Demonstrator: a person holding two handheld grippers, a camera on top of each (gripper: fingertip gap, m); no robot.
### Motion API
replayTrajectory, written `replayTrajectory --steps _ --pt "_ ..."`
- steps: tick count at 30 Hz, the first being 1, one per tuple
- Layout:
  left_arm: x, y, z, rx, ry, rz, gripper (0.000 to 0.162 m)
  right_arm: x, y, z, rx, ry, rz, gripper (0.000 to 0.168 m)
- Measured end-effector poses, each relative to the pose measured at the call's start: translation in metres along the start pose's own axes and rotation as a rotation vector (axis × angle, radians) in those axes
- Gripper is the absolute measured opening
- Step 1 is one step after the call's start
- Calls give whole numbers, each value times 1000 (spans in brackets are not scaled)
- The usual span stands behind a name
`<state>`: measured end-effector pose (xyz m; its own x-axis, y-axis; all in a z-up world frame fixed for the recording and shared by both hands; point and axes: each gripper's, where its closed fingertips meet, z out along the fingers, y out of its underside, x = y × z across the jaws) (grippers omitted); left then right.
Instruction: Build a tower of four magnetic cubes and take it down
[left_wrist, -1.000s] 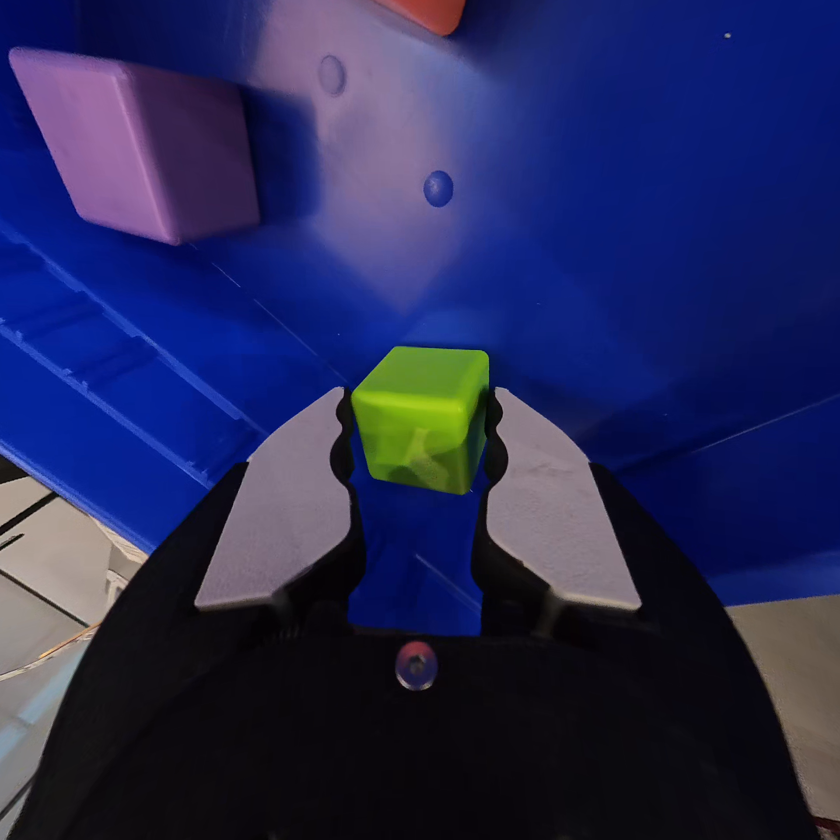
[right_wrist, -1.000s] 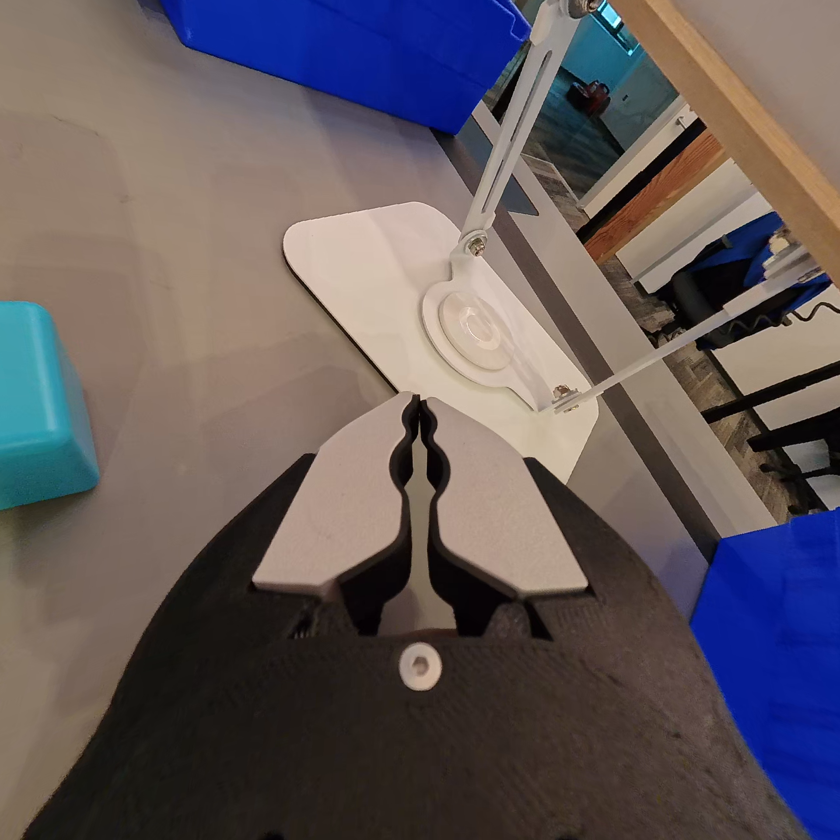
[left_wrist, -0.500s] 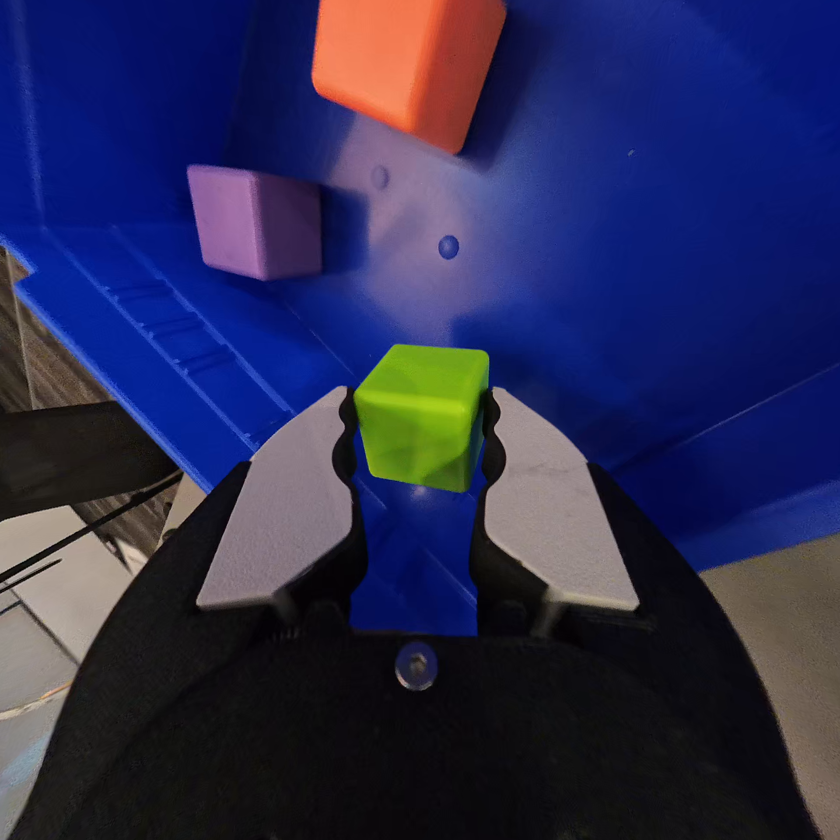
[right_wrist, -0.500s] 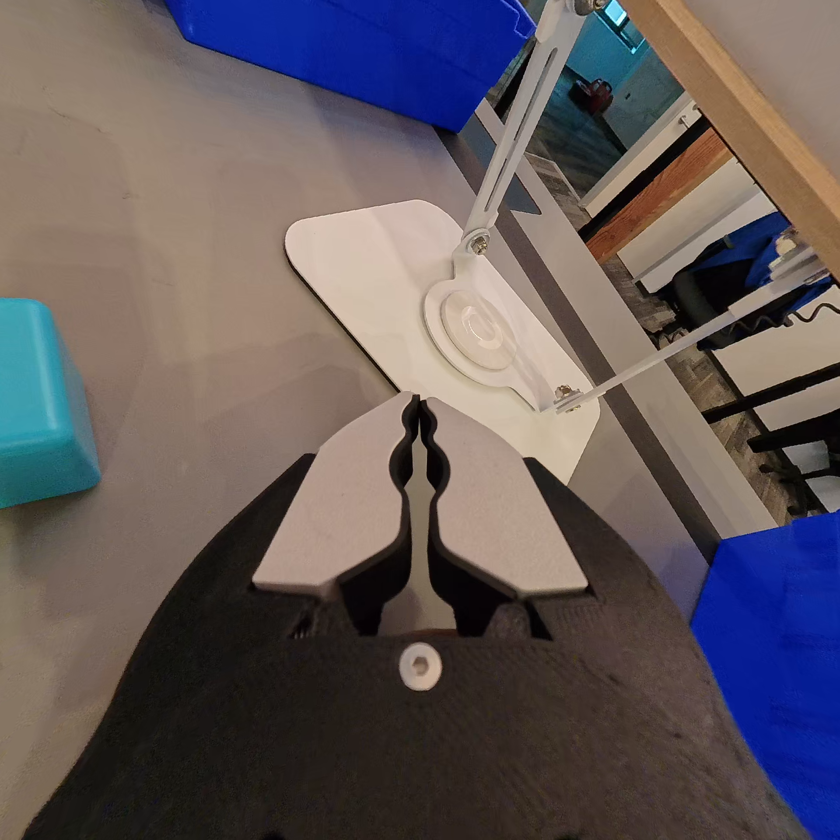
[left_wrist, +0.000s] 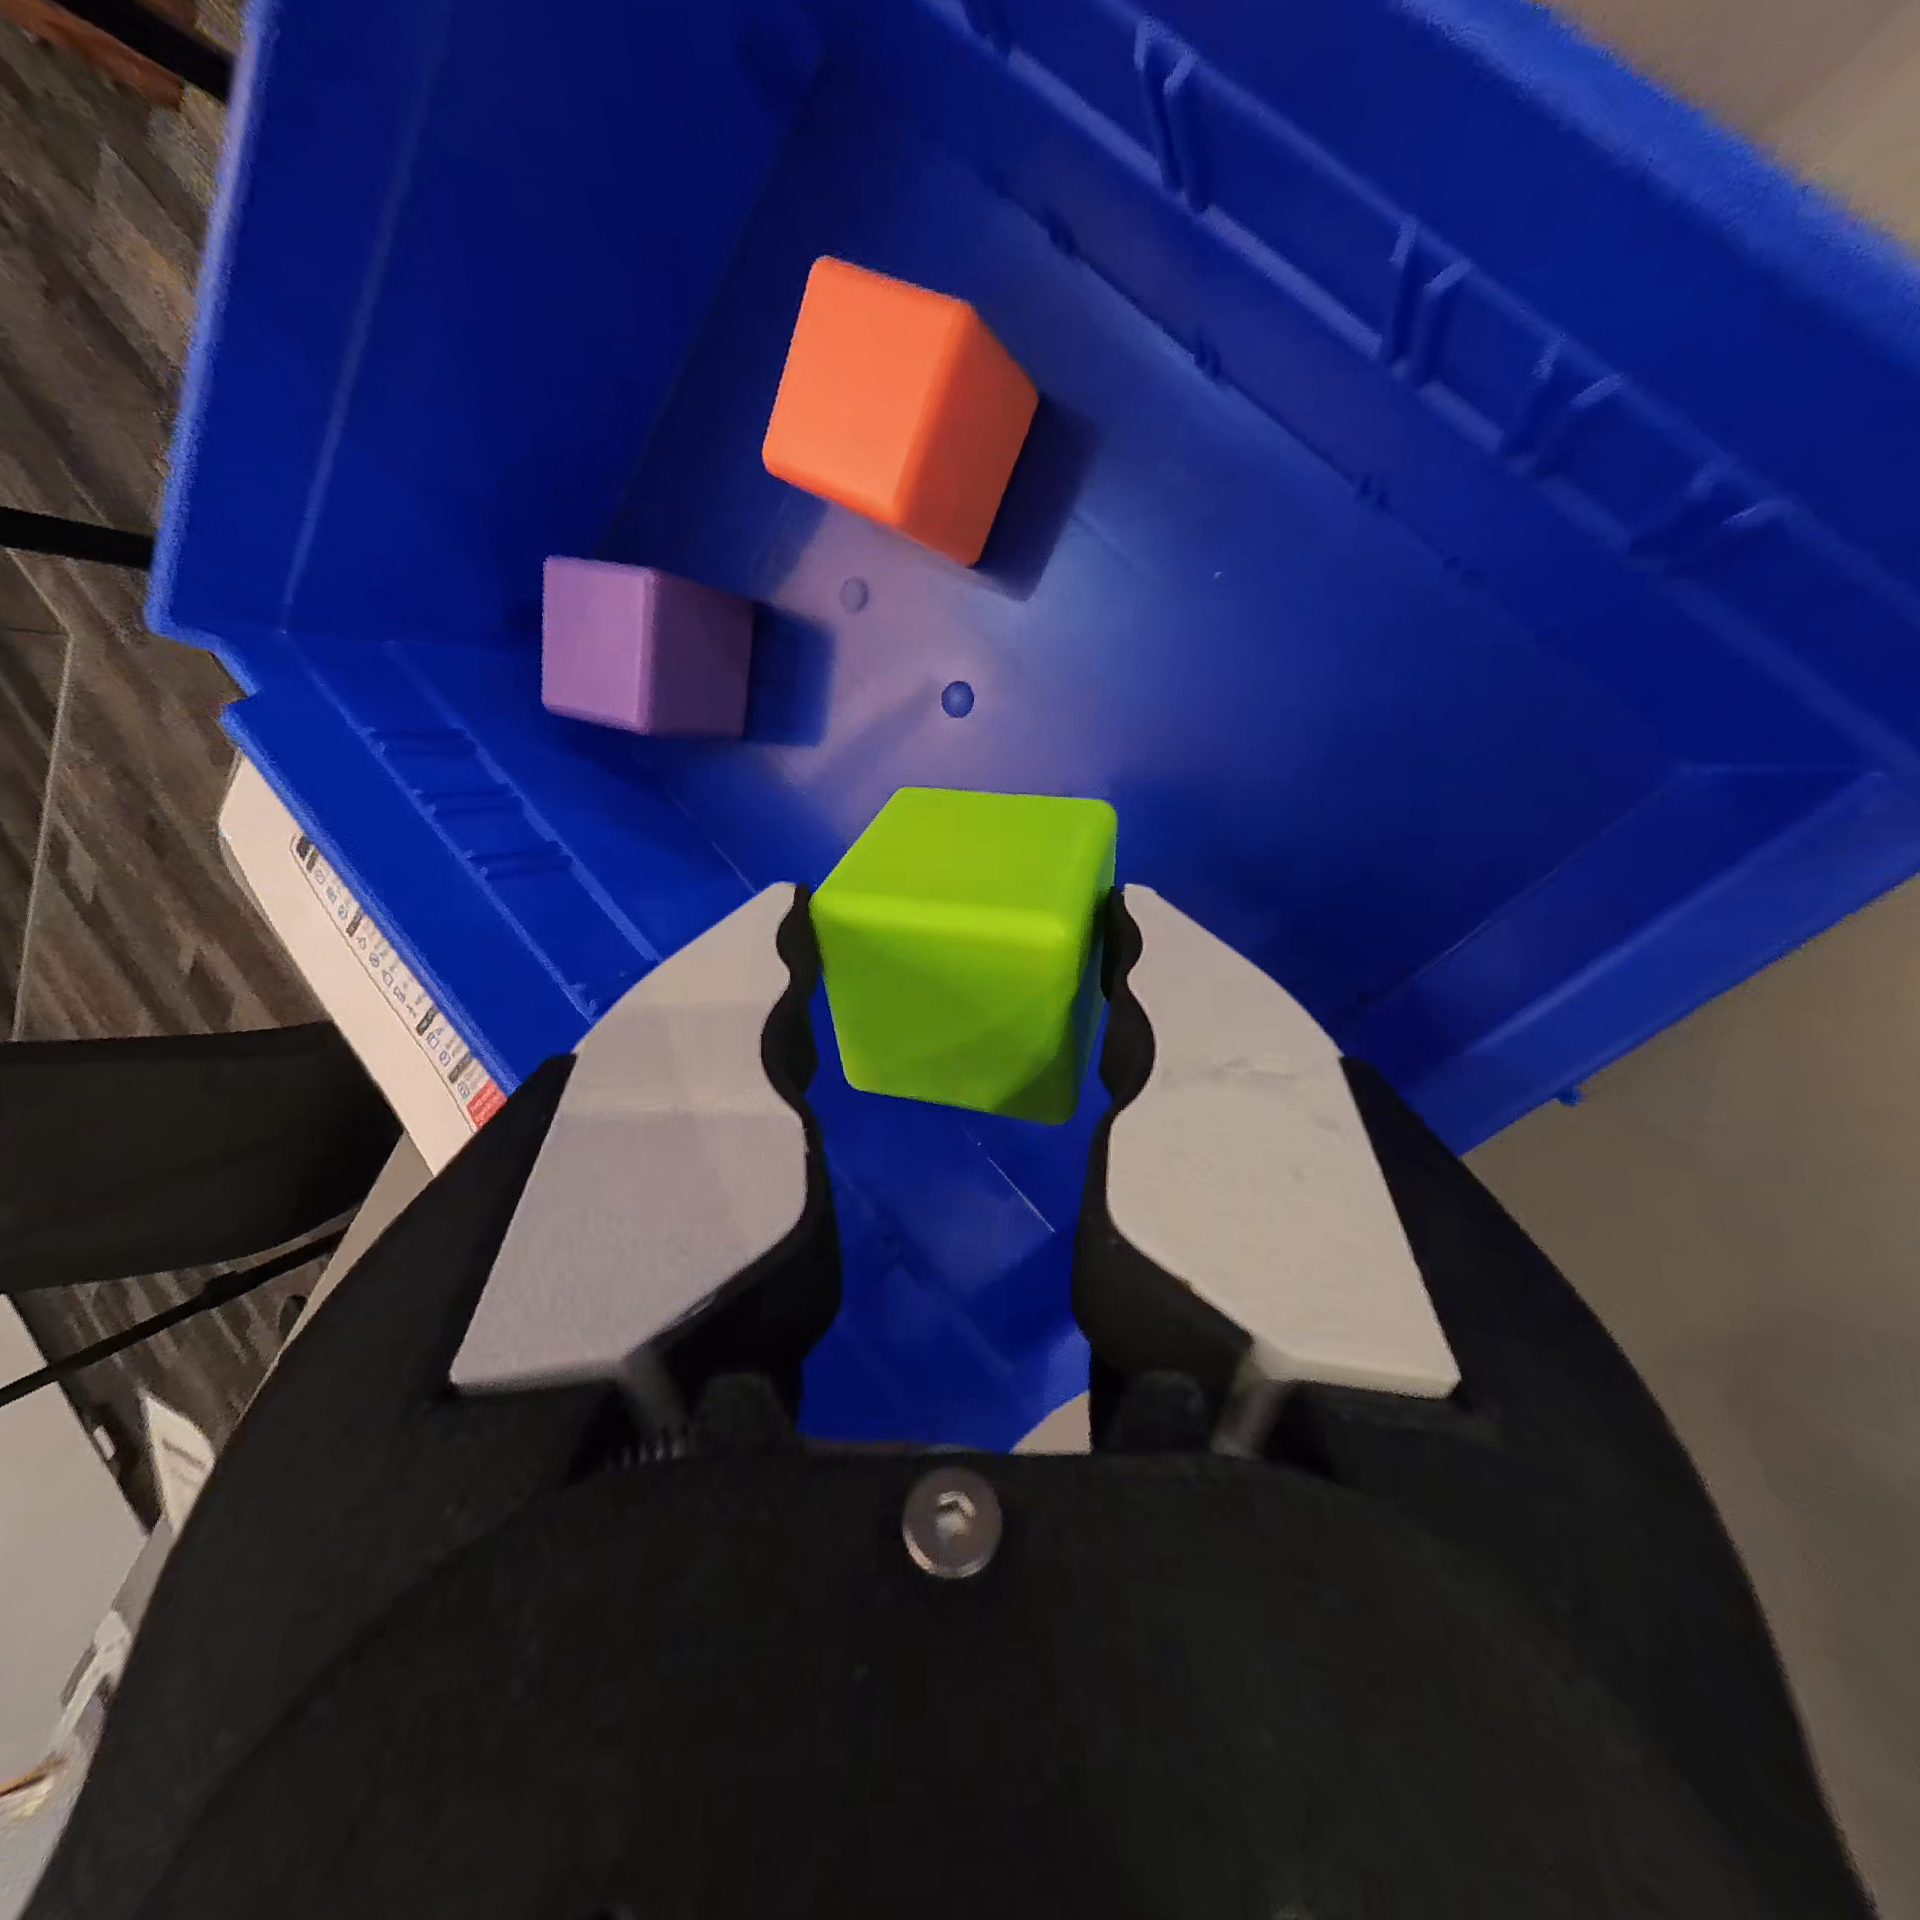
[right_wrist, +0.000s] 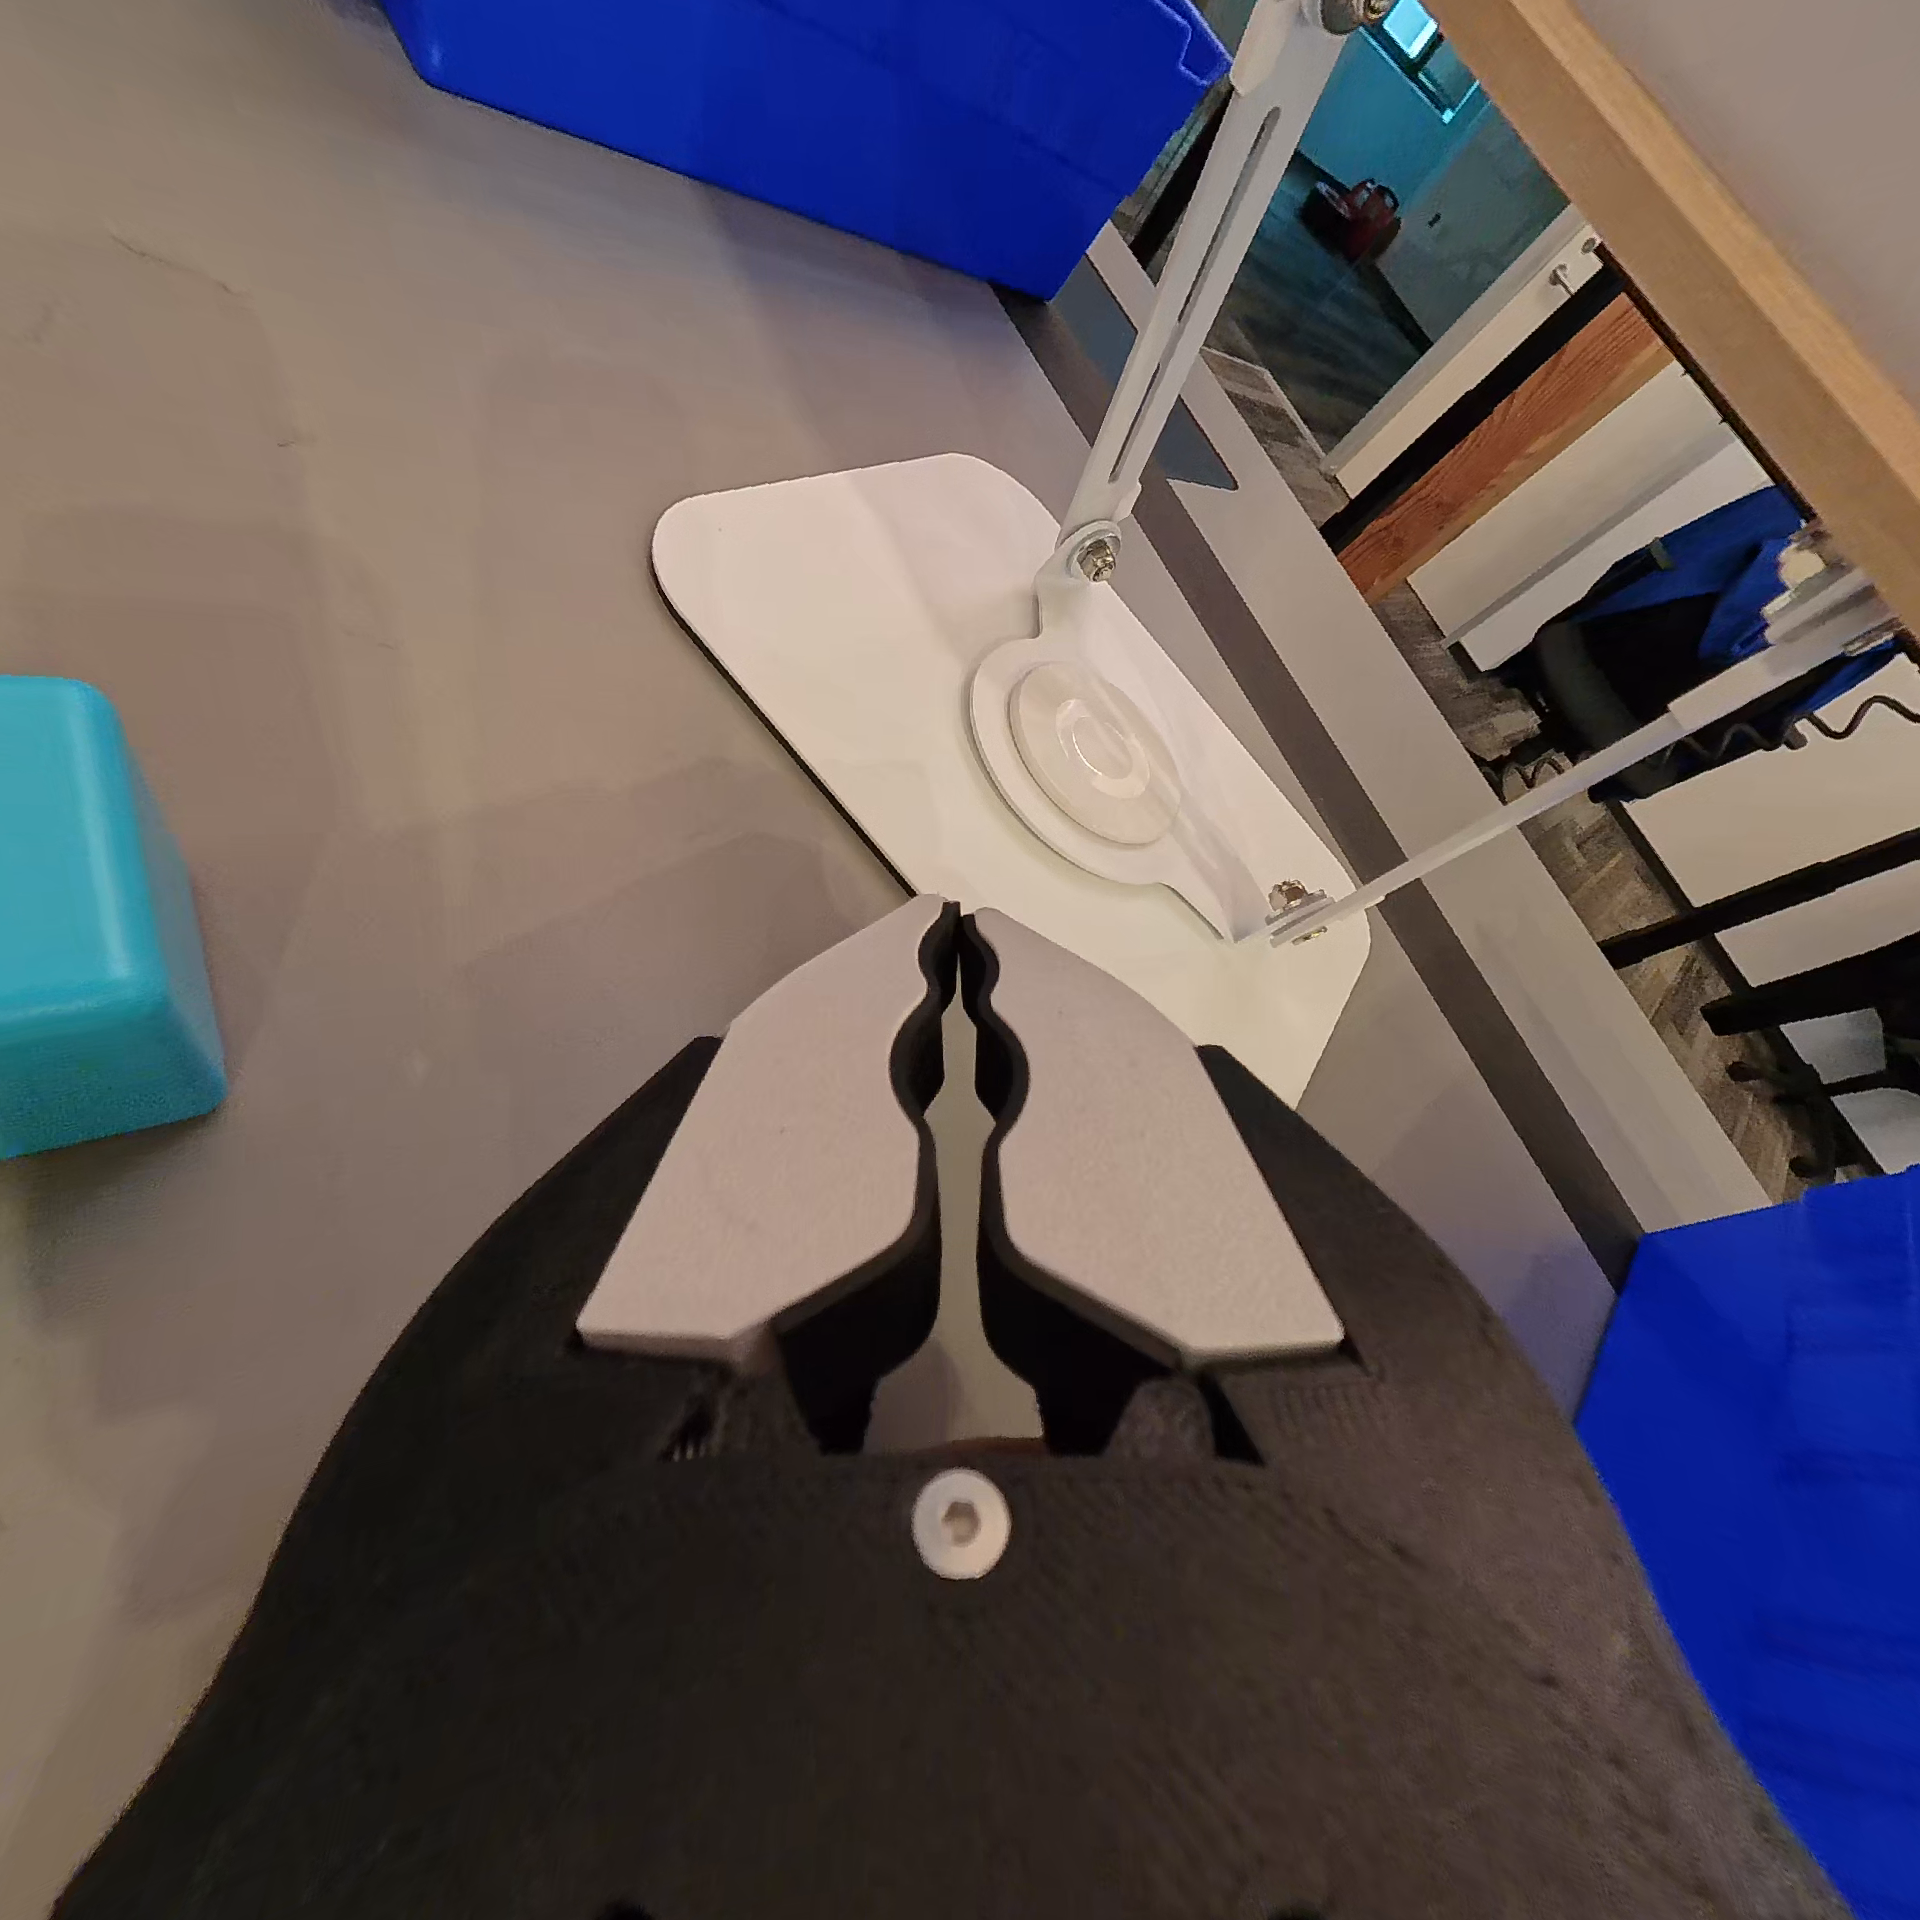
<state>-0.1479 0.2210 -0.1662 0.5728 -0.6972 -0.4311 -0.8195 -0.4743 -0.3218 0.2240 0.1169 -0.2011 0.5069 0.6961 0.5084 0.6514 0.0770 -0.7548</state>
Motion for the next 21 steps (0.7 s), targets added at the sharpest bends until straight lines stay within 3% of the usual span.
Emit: replayTrajectory --steps 21 --pt "52 -57 -80 338 3 -15 52 0 0 0 -1 0 1 0"
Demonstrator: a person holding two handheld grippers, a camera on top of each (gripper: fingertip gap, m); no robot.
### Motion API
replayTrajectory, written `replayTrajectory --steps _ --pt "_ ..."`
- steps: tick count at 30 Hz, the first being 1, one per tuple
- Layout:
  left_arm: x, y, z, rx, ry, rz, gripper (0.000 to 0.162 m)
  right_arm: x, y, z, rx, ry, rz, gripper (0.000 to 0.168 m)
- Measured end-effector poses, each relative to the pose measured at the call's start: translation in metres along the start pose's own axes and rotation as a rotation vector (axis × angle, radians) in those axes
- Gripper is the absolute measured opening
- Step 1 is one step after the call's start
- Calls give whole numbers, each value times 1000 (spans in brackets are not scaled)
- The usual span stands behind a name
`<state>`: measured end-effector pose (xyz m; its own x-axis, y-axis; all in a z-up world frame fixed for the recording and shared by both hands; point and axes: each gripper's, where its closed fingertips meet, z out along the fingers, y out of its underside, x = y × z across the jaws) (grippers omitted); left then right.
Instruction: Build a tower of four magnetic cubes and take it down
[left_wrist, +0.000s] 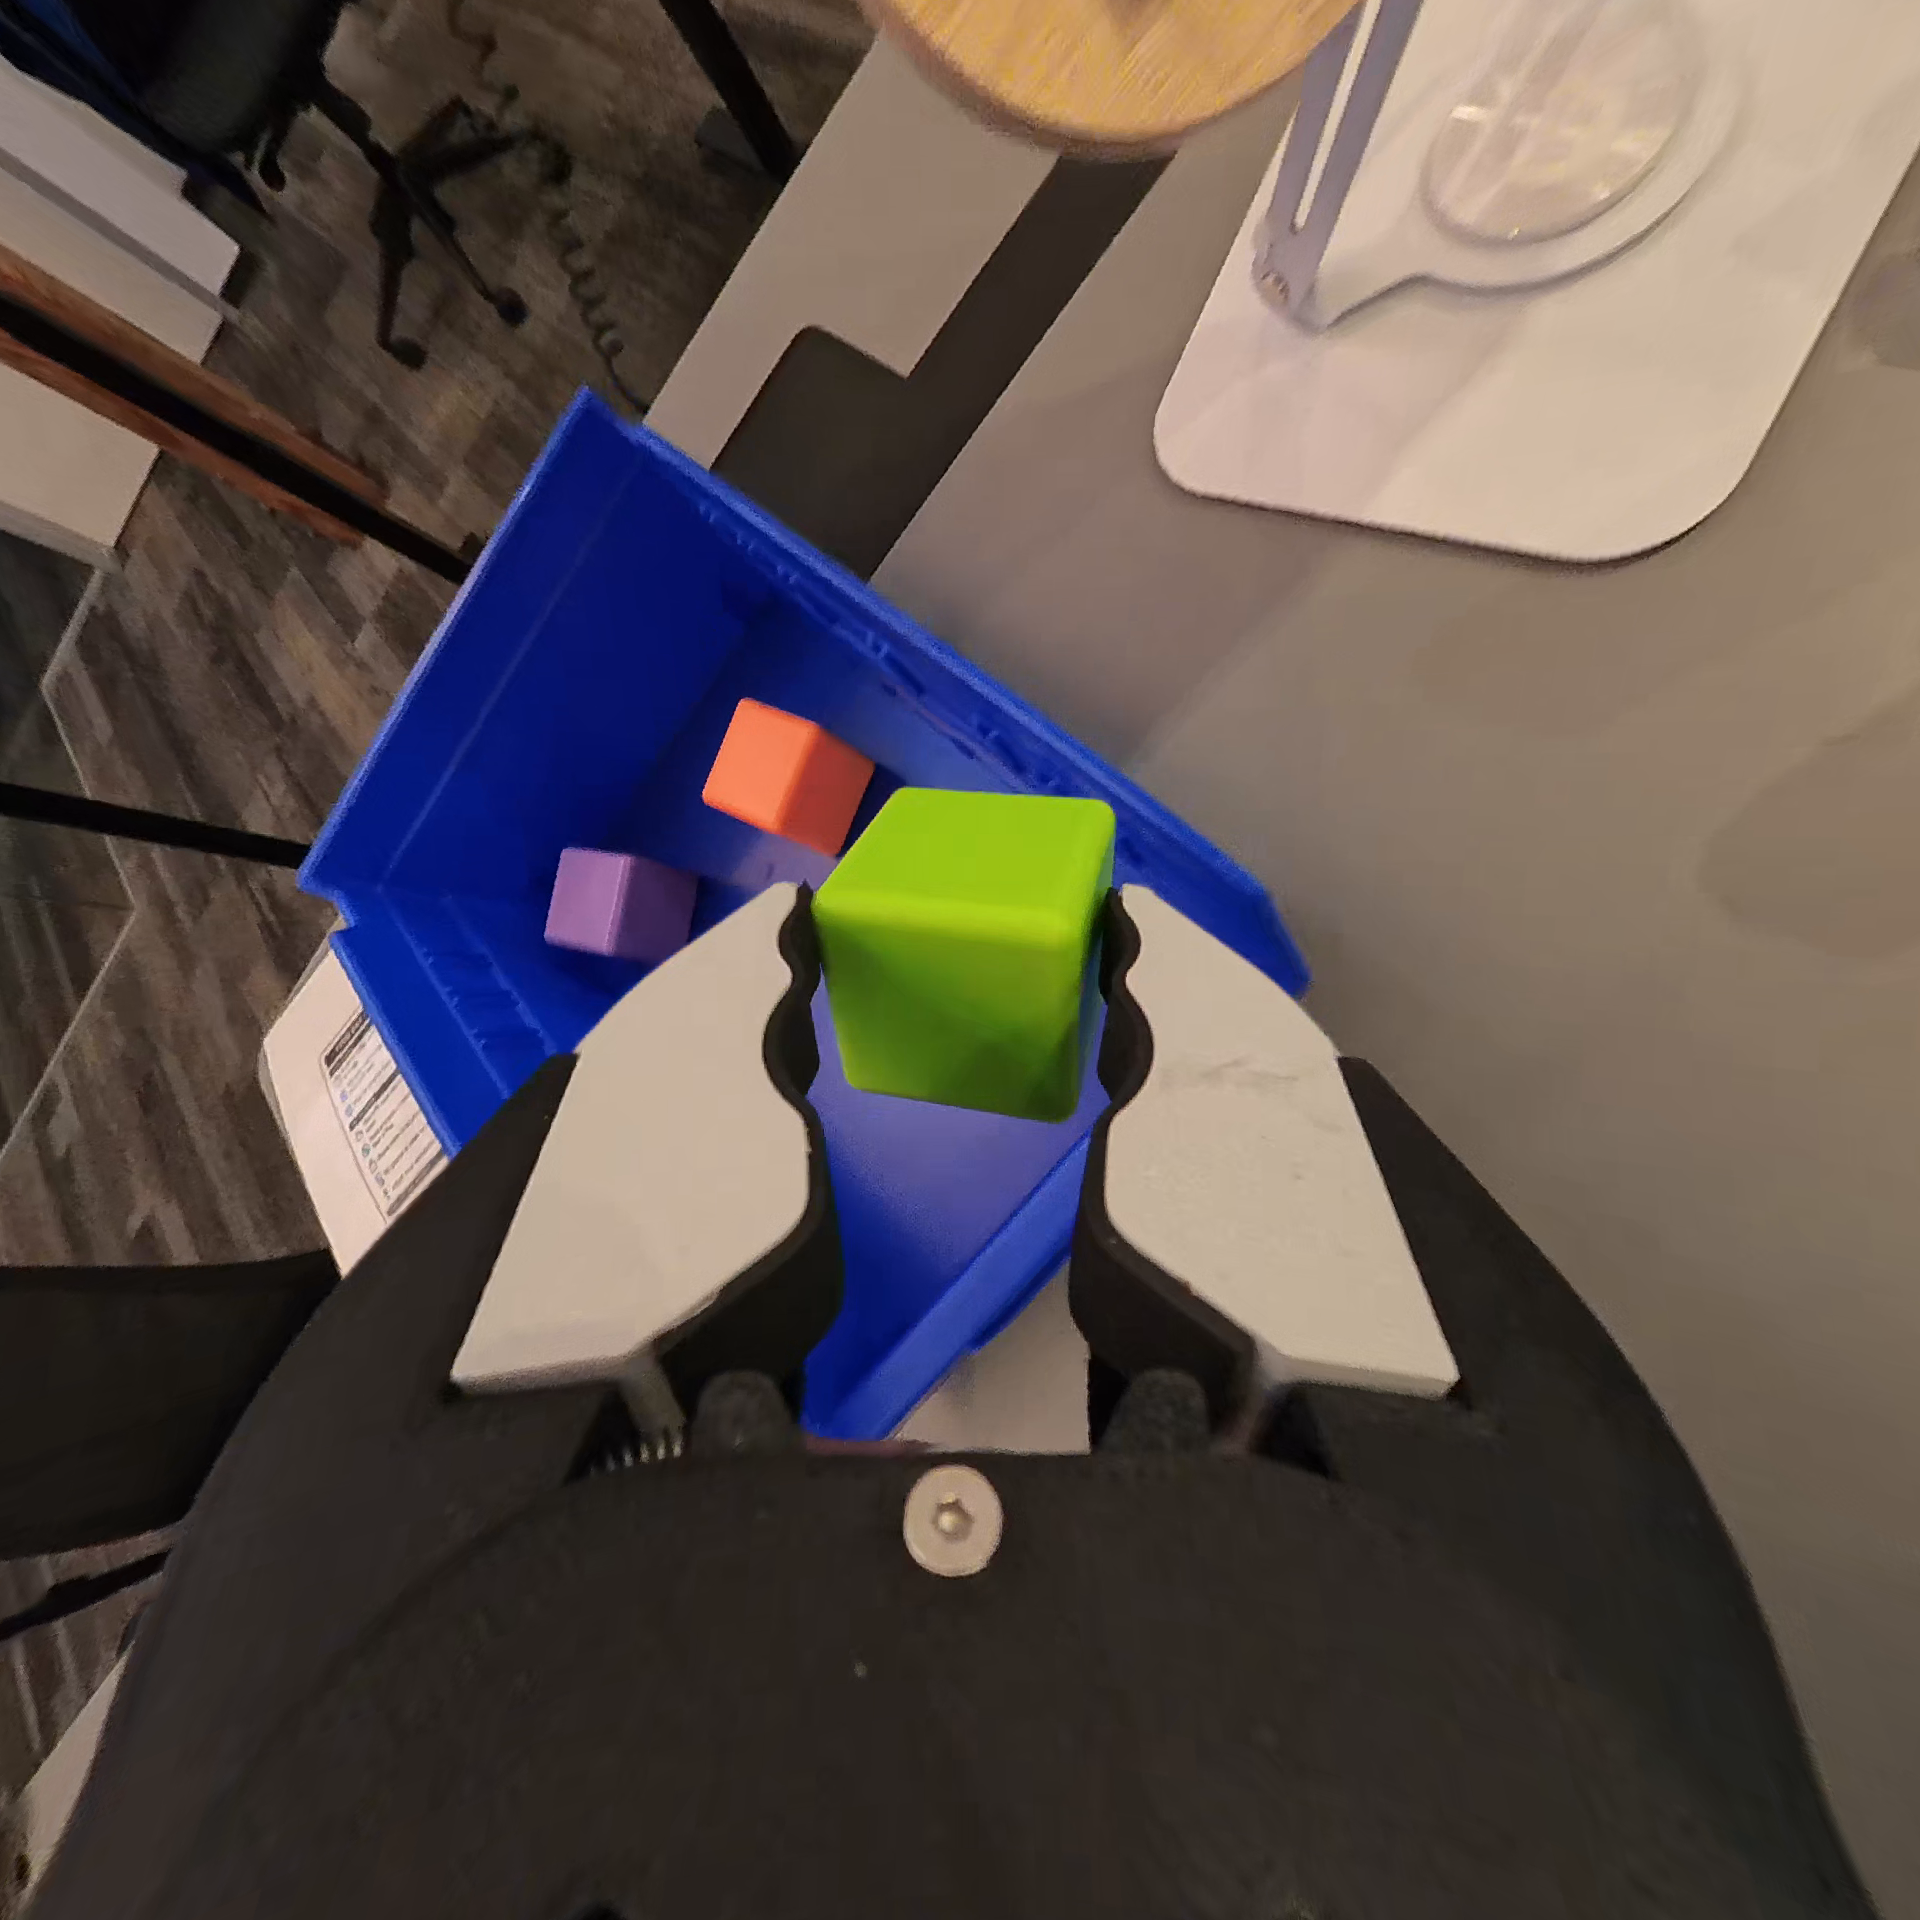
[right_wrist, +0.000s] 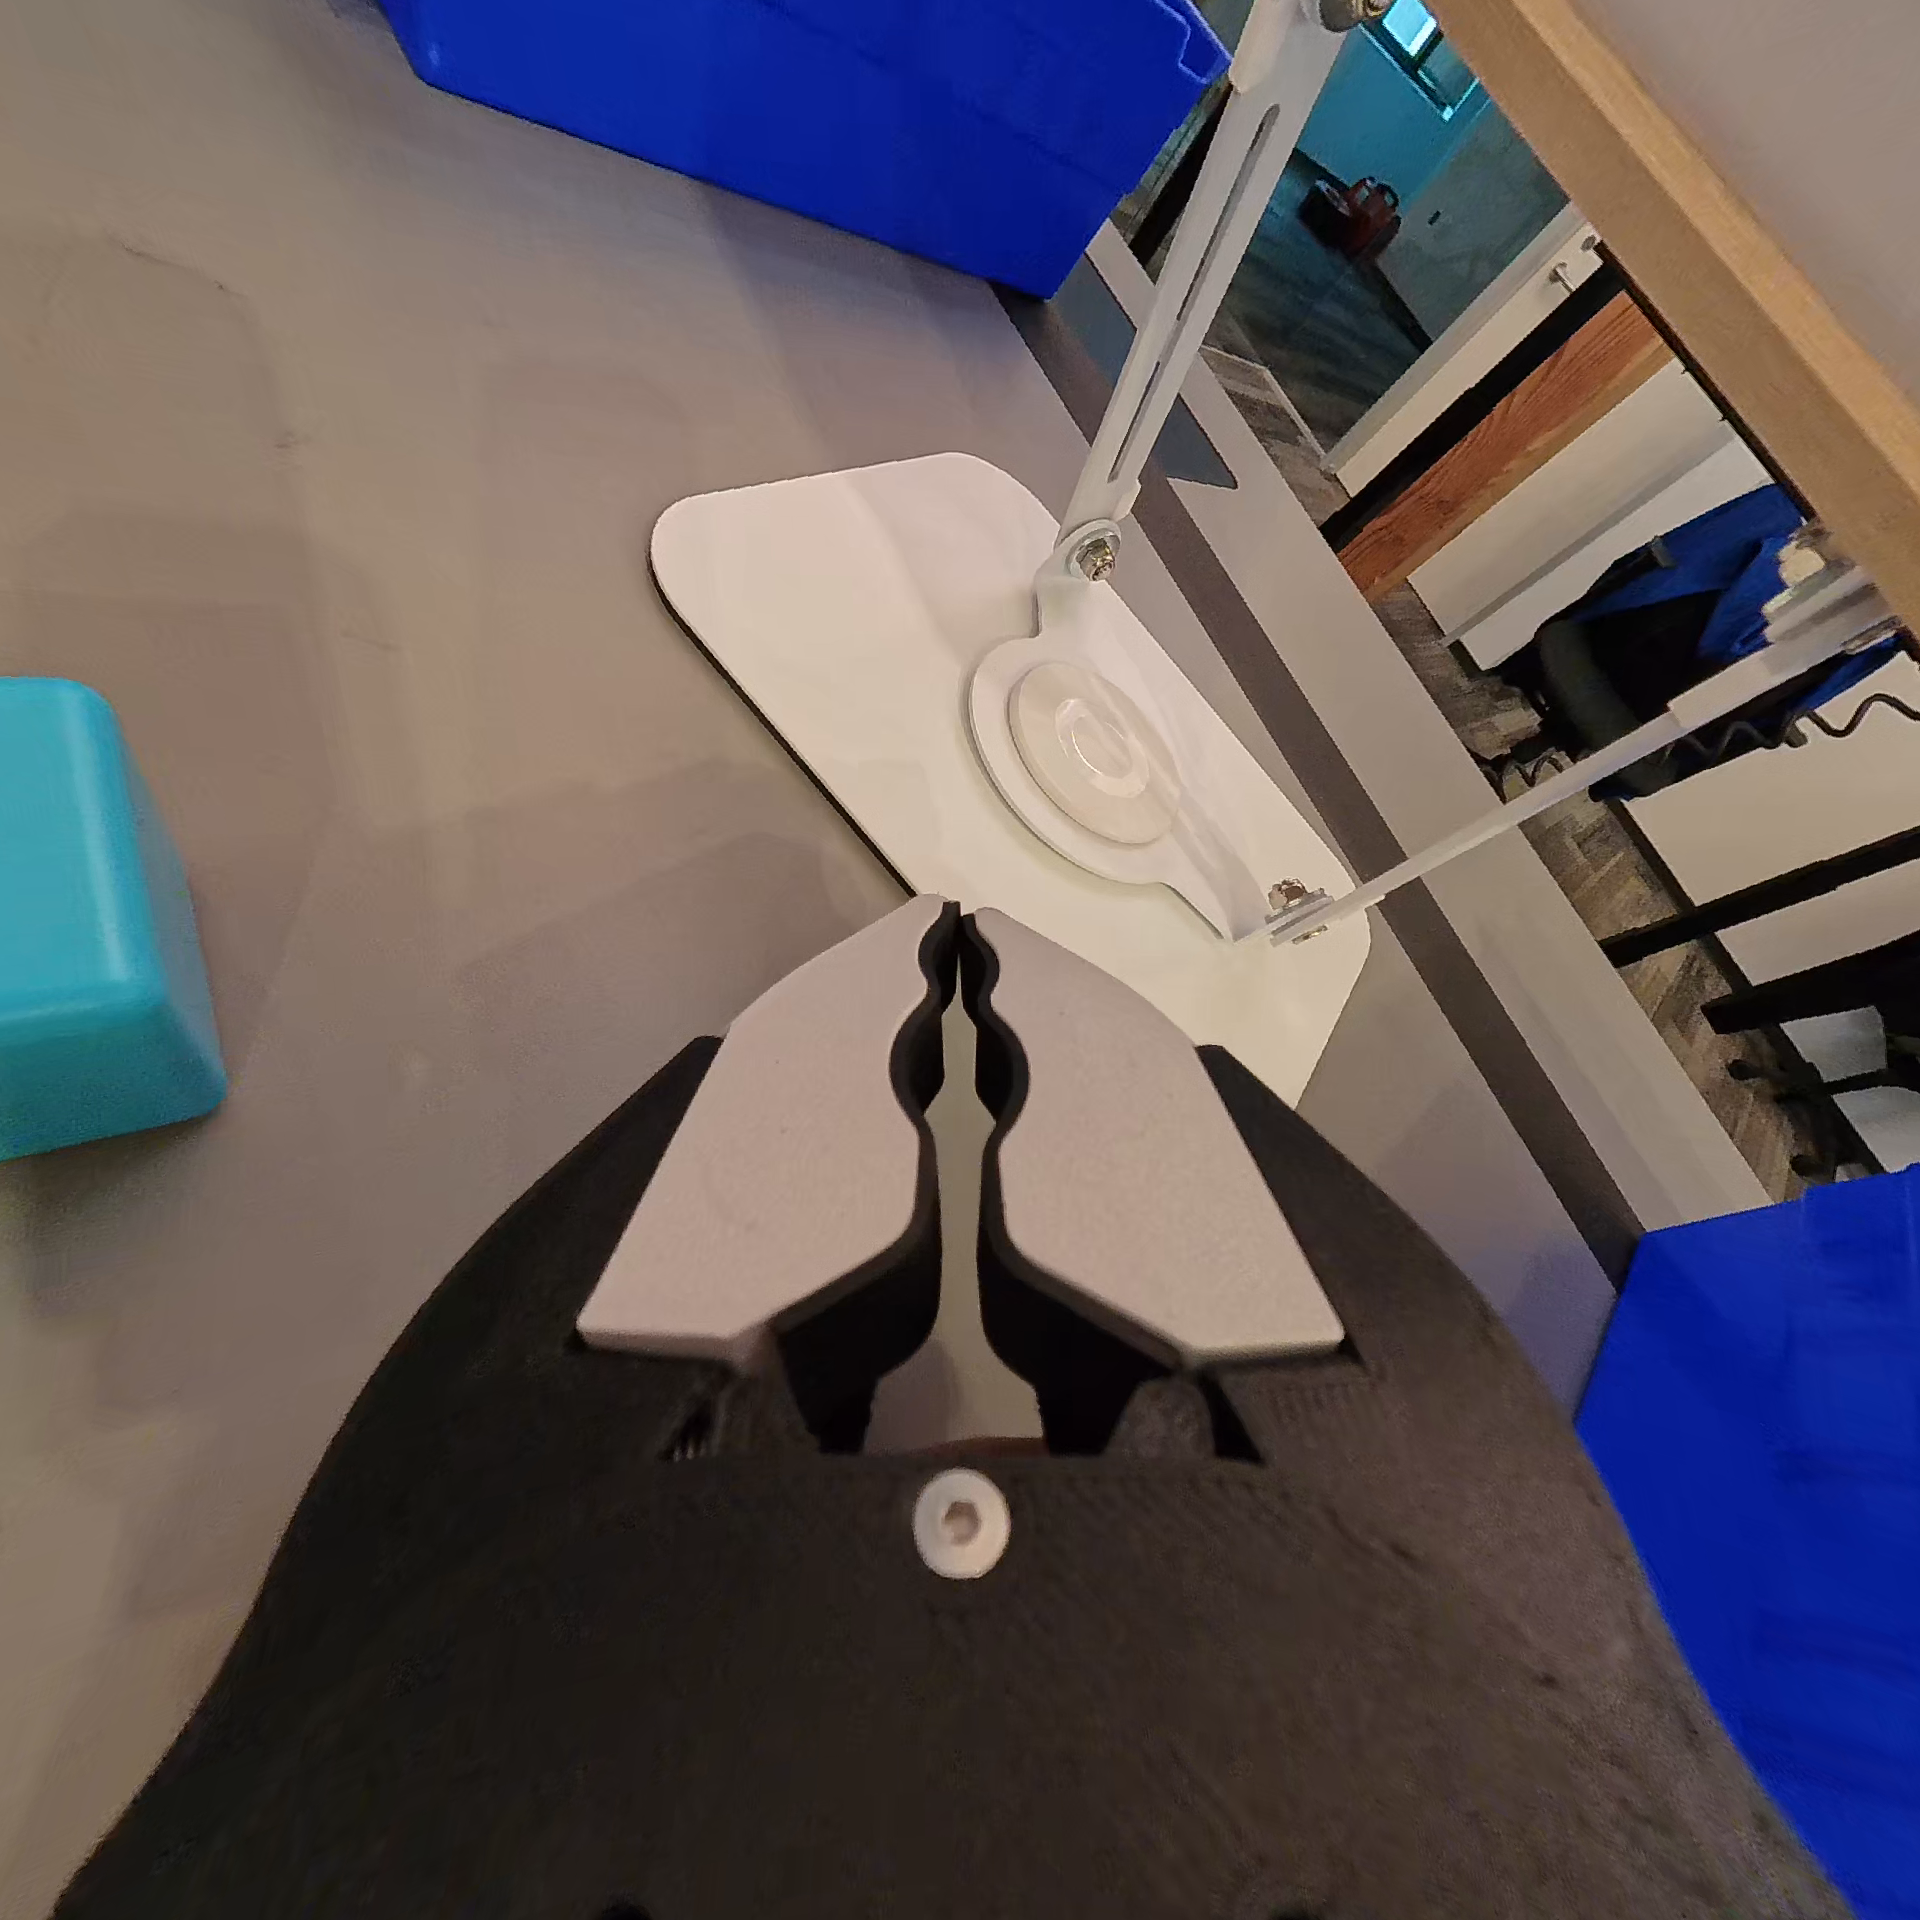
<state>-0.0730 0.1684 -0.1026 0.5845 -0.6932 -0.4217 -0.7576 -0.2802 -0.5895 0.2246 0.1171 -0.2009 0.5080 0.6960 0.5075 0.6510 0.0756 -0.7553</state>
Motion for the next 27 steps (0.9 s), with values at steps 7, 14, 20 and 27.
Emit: replayTrajectory --steps 7,14,20,27 --pt "29 -31 -9 119 40 9 51 0 0 0 1 0 1 0" --pt "66 -73 -14 282 127 28 51 0 0 0 2 -1 2 0" --pt "109 -98 -6 370 216 55 51 0 0 0 2 -3 5 0" --pt "142 -134 -6 506 330 54 51 0 -1 0 4 -4 10 0"
